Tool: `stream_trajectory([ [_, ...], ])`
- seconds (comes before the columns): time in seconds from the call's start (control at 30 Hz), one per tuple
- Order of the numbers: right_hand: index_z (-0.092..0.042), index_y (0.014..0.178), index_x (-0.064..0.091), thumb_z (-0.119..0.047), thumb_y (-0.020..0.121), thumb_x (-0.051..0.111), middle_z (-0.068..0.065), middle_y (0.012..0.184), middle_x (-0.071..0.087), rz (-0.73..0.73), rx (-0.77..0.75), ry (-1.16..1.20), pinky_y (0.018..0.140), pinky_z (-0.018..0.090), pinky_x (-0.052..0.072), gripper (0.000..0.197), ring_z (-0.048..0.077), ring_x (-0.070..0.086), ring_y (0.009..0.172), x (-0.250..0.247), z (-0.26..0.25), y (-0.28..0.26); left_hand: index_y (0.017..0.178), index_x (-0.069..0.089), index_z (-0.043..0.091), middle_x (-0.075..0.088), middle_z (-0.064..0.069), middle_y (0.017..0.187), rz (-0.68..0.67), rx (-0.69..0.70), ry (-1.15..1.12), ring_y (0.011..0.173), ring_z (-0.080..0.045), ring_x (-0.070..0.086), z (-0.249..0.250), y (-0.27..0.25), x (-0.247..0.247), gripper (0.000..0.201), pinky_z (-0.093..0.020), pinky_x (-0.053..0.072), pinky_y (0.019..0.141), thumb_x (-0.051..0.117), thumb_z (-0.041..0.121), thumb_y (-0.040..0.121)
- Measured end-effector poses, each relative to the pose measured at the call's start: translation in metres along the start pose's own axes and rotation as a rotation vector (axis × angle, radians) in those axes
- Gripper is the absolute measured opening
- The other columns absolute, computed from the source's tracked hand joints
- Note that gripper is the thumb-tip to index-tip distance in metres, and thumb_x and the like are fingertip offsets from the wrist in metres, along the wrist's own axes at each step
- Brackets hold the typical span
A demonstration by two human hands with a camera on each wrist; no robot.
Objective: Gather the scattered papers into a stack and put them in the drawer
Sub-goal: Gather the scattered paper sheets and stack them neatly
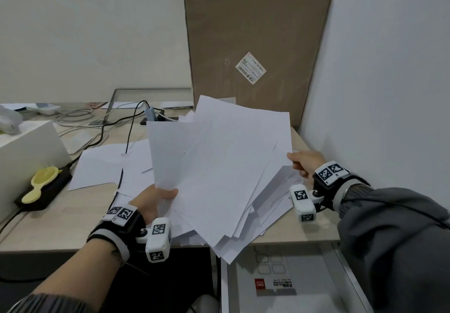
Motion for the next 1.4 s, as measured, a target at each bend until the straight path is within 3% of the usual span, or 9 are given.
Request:
stream_trajectory([
  [0.27, -0.015, 0.085, 0.056, -0.015, 0.093, 0.047, -0.005, 0.042, 0.06, 0.322, -0.359, -0.21, 0.046, 0.025, 0.037, 0.012, -0.003, 0.051, 0.029, -0.006, -0.03, -0.015, 0.121, 0.052, -0.002, 0.063, -0.022, 0.099, 0.028, -0.004, -0.054, 0.087, -0.036, 0.061, -0.001, 0.0, 0.002, 0.029, -0.045, 0.049, 0.074, 0.046, -0.007, 0.093],
  [0.4, -0.016, 0.097, 0.068, -0.012, 0.094, 0.049, -0.001, 0.075, 0.068, 0.407, -0.752, -0.161, 0.063, 0.031, 0.054, 0.019, 0.0, 0.065, 0.051, -0.006, -0.052, -0.029, 0.127, 0.051, -0.002, 0.063, -0.025, 0.107, 0.071, -0.03, -0.087, 0.092, -0.038, 0.061, -0.004, 0.004, 0.007, 0.033, -0.048, 0.05, 0.077, 0.048, -0.003, 0.094],
  [0.5, -0.012, 0.102, 0.072, -0.011, 0.091, 0.053, -0.002, 0.078, 0.069, 0.346, -0.987, -0.219, 0.064, 0.014, 0.05, 0.021, -0.012, 0.062, 0.059, 0.003, -0.065, -0.043, 0.126, 0.052, -0.002, 0.064, -0.024, 0.105, 0.083, -0.031, -0.114, 0.089, -0.037, 0.062, -0.005, 0.004, 0.018, 0.032, -0.047, 0.05, 0.074, 0.049, -0.002, 0.094],
  [0.6, -0.011, 0.1, 0.074, -0.01, 0.088, 0.058, 0.003, 0.088, 0.075, 0.231, -1.082, -0.388, 0.074, 0.023, 0.051, 0.02, 0.006, 0.068, 0.073, 0.021, -0.063, -0.062, 0.126, 0.052, -0.001, 0.065, -0.022, 0.103, 0.061, -0.03, -0.138, 0.088, -0.035, 0.063, -0.004, 0.001, 0.029, 0.033, -0.046, 0.051, 0.074, 0.05, -0.001, 0.093],
  [0.8, -0.015, 0.106, 0.073, -0.018, 0.093, 0.052, -0.001, 0.11, 0.072, -0.133, -0.89, -0.834, 0.094, 0.028, 0.048, 0.025, 0.016, 0.065, 0.102, 0.057, -0.018, -0.088, 0.133, 0.052, 0.005, 0.063, -0.02, 0.124, 0.019, -0.054, -0.236, 0.114, -0.037, 0.059, -0.003, -0.007, 0.036, 0.047, -0.052, 0.047, 0.096, 0.052, 0.035, 0.096],
  [0.9, -0.016, 0.108, 0.072, -0.017, 0.093, 0.049, -0.003, 0.114, 0.07, -0.284, -0.789, -0.936, 0.094, 0.026, 0.047, 0.028, 0.014, 0.063, 0.105, 0.07, 0.004, -0.096, 0.115, 0.059, 0.01, 0.073, -0.013, 0.091, 0.0, -0.095, -0.248, 0.081, -0.029, 0.069, -0.003, -0.009, 0.038, 0.054, -0.035, 0.058, 0.061, 0.038, 0.056, 0.095],
  [0.97, -0.016, 0.106, 0.073, -0.017, 0.092, 0.05, -0.004, 0.112, 0.071, -0.398, -0.742, -0.976, 0.089, 0.023, 0.047, 0.027, 0.013, 0.063, 0.103, 0.076, 0.013, -0.099, 0.107, 0.059, 0.009, 0.072, -0.011, 0.069, -0.019, -0.084, -0.241, 0.053, -0.024, 0.067, -0.004, -0.009, 0.039, 0.049, -0.025, 0.051, 0.042, 0.036, 0.052, 0.098],
  [1.17, -0.011, 0.096, 0.073, -0.021, 0.089, 0.058, -0.007, 0.09, 0.071, -0.525, -0.616, -0.893, 0.071, 0.014, 0.042, 0.02, 0.004, 0.059, 0.077, 0.071, 0.023, -0.093, 0.09, 0.054, 0.003, 0.063, -0.014, 0.055, 0.02, -0.121, -0.143, 0.037, -0.025, 0.057, -0.006, -0.005, 0.036, 0.016, -0.023, 0.047, 0.038, 0.048, 0.017, 0.095],
  [1.4, -0.009, 0.088, 0.073, -0.022, 0.087, 0.063, 0.002, 0.081, 0.074, -0.594, -0.388, -0.497, 0.051, 0.022, 0.048, 0.016, 0.017, 0.068, 0.068, 0.058, 0.034, -0.085, 0.122, 0.05, -0.007, 0.063, -0.024, 0.111, 0.085, -0.094, -0.066, 0.101, -0.041, 0.063, -0.008, -0.001, 0.034, 0.03, -0.053, 0.051, 0.084, 0.051, -0.001, 0.093],
])
Point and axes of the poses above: each hand's wrist, its own y-axis towards the middle knuckle, its own x-axis out of the palm, z = x × y, the point moved 1 cm from there along y, towards the middle knuckle
